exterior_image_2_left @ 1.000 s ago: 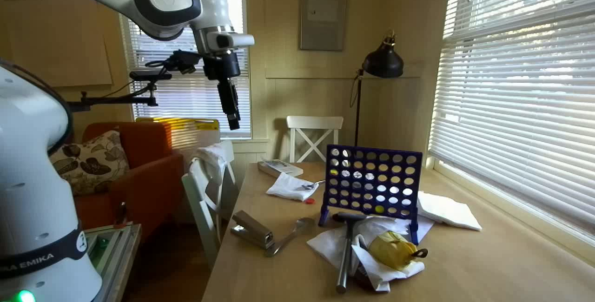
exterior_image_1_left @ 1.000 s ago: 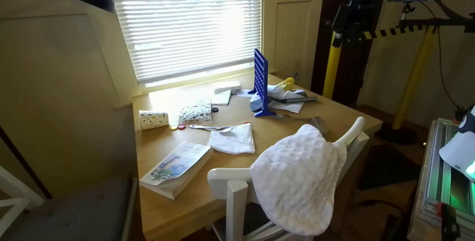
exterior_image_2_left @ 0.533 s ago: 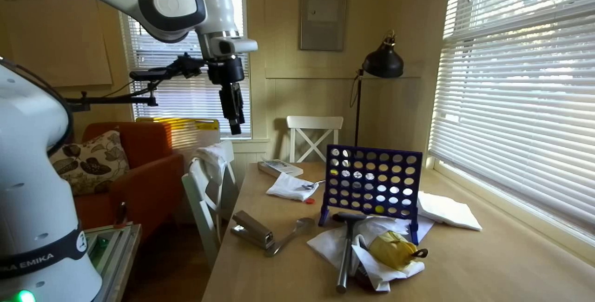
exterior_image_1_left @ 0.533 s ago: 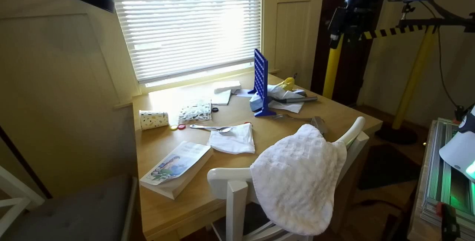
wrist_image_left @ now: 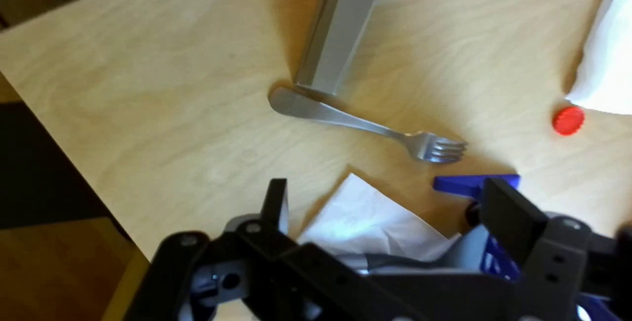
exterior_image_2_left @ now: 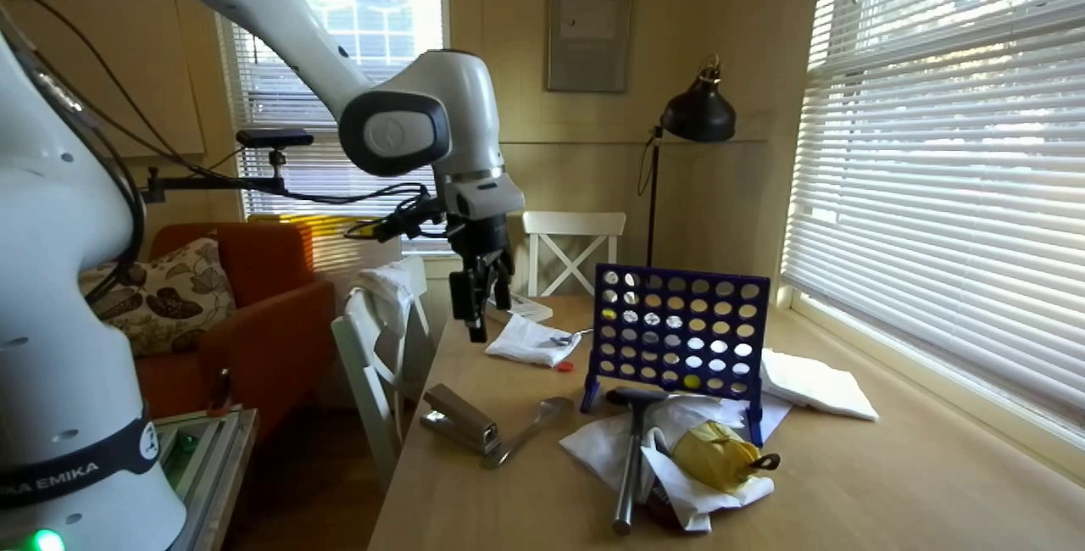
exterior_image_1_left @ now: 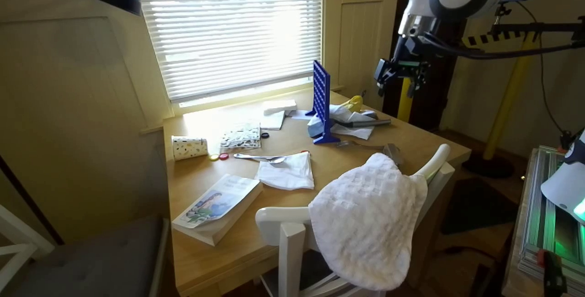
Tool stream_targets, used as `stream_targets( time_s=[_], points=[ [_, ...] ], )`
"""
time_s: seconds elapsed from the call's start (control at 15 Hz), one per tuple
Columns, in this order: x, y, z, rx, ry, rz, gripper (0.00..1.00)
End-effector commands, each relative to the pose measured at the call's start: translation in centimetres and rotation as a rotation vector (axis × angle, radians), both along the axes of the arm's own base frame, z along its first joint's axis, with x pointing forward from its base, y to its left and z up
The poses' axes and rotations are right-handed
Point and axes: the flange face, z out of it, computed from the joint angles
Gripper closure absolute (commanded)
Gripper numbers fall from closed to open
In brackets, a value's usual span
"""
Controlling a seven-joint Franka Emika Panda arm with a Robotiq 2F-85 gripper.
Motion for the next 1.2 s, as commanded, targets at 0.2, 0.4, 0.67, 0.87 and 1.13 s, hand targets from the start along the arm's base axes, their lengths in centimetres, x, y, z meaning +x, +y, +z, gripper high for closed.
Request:
stream_targets(
  time_s=[0.2,0.4,0.67,0.87,1.13],
  points=[
    [0.2,0.0,-0.6,0.003,0.012,-0.004,0.0],
    [1.4,0.1,-2.0,0.035,-0.019,-0.065,0.0],
    [2.6,1.5,-5.7,0.078,-0.054,-0.058,0.0],
    [3.0,4.4,-9.2,0.136,0.003,-0.051,0.0],
    [2.1,5.4,-11.9,0.194,0.082,-0.12,0.0]
  ],
)
